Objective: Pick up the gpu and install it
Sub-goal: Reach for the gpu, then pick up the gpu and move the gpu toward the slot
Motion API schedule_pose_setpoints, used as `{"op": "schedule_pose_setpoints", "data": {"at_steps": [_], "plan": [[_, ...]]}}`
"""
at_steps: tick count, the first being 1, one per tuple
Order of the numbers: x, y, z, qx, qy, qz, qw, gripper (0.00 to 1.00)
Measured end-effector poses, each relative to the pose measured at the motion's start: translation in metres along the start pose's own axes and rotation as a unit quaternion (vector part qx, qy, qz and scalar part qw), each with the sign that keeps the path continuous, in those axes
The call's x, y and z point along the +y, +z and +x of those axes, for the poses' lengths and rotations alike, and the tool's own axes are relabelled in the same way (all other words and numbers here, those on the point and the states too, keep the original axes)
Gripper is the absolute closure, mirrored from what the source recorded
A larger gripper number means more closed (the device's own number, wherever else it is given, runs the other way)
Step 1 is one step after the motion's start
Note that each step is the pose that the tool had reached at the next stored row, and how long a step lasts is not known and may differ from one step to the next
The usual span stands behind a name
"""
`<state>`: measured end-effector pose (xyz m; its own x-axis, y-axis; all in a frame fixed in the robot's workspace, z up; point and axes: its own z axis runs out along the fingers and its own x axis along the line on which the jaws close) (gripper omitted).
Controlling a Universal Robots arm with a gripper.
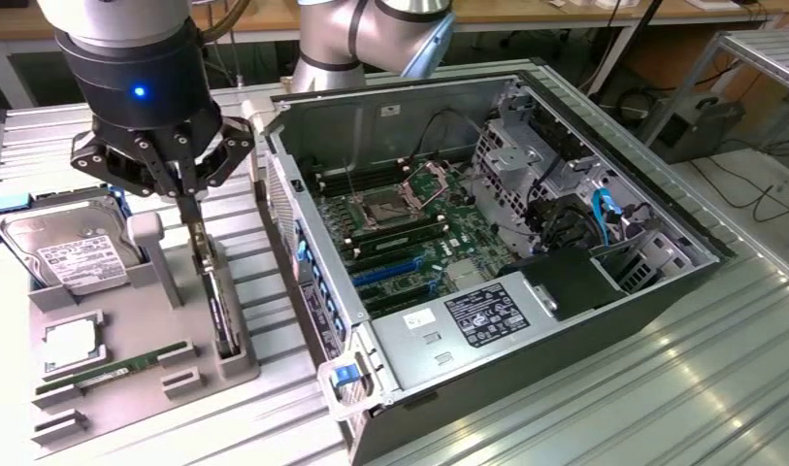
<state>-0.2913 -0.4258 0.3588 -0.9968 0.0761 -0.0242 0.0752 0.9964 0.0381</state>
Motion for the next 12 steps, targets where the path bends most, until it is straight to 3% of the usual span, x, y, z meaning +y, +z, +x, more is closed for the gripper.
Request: {"op": "schedule_pose_setpoints", "data": {"at_steps": [6,9,12], "plan": [[0.0000,0.0000,0.0000,0.0000,0.000,0.0000,1.0000,0.89],[0.0000,0.0000,0.0000,0.0000,0.000,0.0000,1.0000,0.70],[-0.0002,0.0039,0.0001,0.0000,0.000,-0.0001,1.0000,0.64]]}}
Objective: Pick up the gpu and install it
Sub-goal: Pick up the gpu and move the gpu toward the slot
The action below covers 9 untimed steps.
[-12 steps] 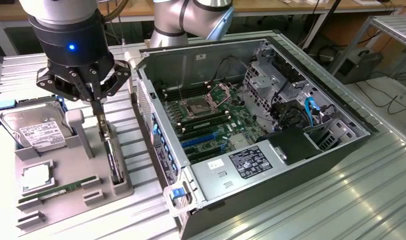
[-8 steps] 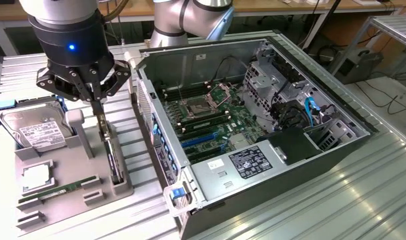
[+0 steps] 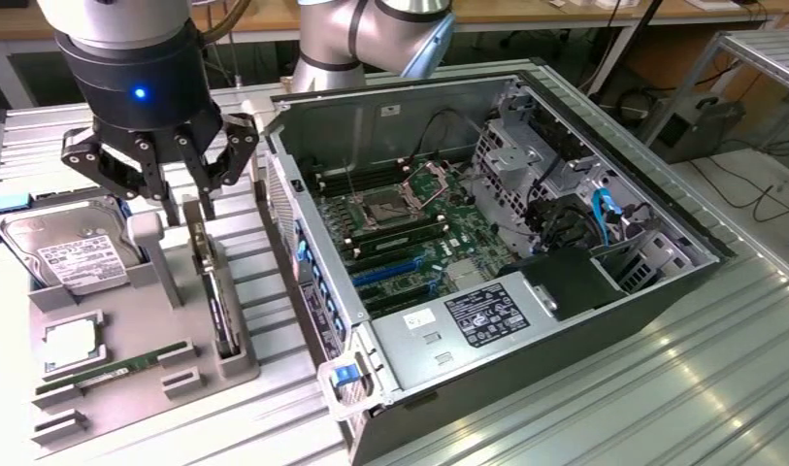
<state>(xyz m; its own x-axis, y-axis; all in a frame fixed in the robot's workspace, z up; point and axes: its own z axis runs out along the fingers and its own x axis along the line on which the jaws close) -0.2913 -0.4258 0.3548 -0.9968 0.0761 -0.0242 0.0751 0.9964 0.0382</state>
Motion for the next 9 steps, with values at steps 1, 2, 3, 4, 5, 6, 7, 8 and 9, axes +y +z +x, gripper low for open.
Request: {"op": "schedule_pose_setpoints", "data": {"at_steps": [1,2,3,4,5,6,7,8,9], "plan": [[-0.0001,0.0018,0.000,0.0001,0.000,0.0001,1.0000,0.64],[-0.0003,0.0036,0.000,0.0000,0.000,0.0000,1.0000,0.64],[-0.0007,0.0057,0.000,0.0000,0.000,0.0000,1.0000,0.64],[-0.0011,0.0076,0.001,0.0000,0.000,0.0001,1.0000,0.64],[-0.0015,0.0094,0.001,0.0000,0.000,0.0000,1.0000,0.64],[-0.0019,0.0118,0.001,0.0000,0.000,0.0000,1.0000,0.64],[-0.0024,0.0139,0.001,0.0000,0.000,0.0000,1.0000,0.64],[-0.0030,0.0165,0.001,0.0000,0.000,0.0000,1.0000,0.64],[-0.0034,0.0184,0.001,0.0000,0.000,0.0000,1.0000,0.64]]}}
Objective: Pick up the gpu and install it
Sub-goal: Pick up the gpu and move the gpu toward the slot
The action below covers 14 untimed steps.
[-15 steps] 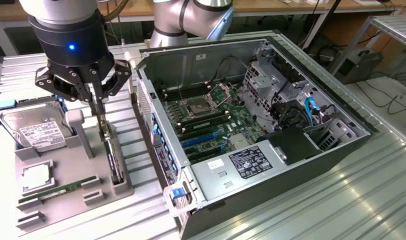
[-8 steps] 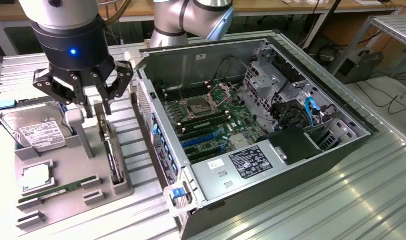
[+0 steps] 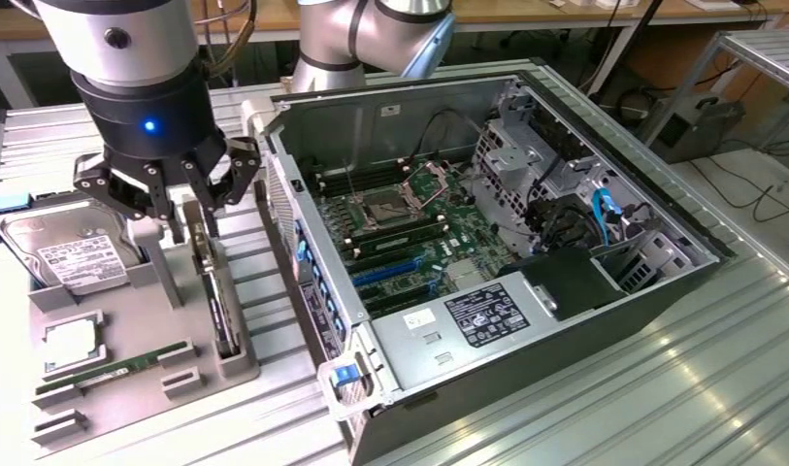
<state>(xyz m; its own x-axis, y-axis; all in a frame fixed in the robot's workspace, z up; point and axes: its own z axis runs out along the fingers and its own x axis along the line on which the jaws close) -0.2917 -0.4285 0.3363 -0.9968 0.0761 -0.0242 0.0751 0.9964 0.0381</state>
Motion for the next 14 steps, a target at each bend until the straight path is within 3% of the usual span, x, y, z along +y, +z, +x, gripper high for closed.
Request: {"op": "schedule_pose_setpoints", "data": {"at_steps": [9,14], "plan": [[-0.0041,0.0271,0.001,0.0000,0.000,0.0000,1.0000,0.64],[-0.0047,0.0375,0.001,0.0000,0.000,0.0000,1.0000,0.64]]}}
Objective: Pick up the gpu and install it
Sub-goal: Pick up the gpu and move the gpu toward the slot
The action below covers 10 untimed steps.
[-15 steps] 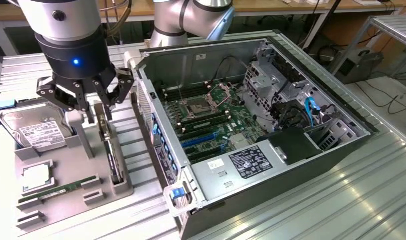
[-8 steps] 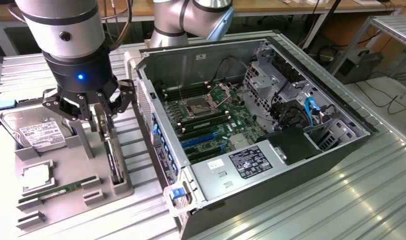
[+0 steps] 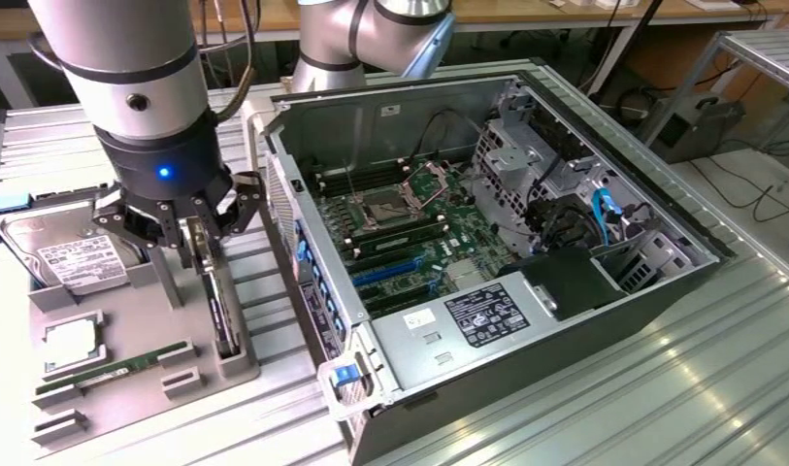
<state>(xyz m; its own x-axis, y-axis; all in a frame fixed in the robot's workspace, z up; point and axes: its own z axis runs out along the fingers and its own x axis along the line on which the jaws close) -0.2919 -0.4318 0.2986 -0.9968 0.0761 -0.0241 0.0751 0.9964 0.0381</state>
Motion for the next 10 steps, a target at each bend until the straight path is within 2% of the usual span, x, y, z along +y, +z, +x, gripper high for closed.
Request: {"op": "schedule_pose_setpoints", "data": {"at_steps": [10], "plan": [[-0.0068,0.0248,0.001,0.0000,0.000,0.0000,1.0000,0.64]]}}
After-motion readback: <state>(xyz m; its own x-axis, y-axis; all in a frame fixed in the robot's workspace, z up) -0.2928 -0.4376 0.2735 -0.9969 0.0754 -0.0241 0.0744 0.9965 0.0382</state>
